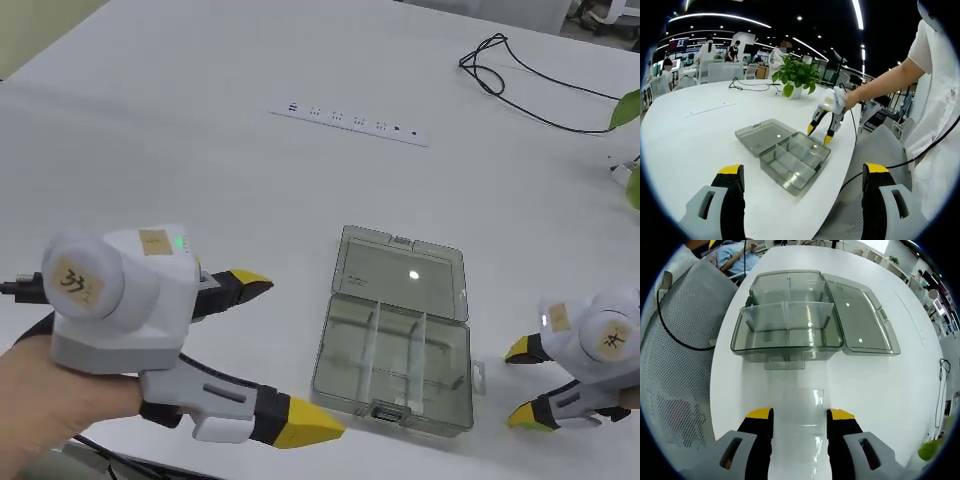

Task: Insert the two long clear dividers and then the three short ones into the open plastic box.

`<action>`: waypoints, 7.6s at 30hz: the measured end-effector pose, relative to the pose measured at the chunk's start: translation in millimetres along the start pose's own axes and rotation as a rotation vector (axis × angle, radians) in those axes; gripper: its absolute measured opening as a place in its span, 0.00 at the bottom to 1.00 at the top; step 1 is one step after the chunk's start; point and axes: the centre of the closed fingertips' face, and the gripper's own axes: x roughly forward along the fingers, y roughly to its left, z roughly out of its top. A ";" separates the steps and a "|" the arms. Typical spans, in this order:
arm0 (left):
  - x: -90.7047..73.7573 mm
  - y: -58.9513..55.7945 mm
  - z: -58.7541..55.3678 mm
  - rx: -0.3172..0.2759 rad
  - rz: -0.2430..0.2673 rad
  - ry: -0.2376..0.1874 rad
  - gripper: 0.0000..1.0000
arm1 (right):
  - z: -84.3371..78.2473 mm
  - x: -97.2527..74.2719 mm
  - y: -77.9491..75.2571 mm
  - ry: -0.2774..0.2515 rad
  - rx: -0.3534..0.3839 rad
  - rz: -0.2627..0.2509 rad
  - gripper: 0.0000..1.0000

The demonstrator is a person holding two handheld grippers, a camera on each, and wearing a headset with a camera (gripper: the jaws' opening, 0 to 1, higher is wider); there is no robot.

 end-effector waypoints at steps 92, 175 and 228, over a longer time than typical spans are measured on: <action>72.1 -88.2 67.9 -0.760 -0.361 -0.060 0.20 | 145.6 -149.1 67.4 -0.188 -0.203 -0.330 0.33; 45.2 -120.7 74.1 0.132 -0.459 -0.193 0.00 | 166.9 -171.3 100.0 -0.316 -0.059 0.336 0.03; 21.1 -62.8 39.9 0.110 -0.211 -0.119 0.51 | 188.3 -169.0 74.0 -0.371 -0.051 0.214 0.03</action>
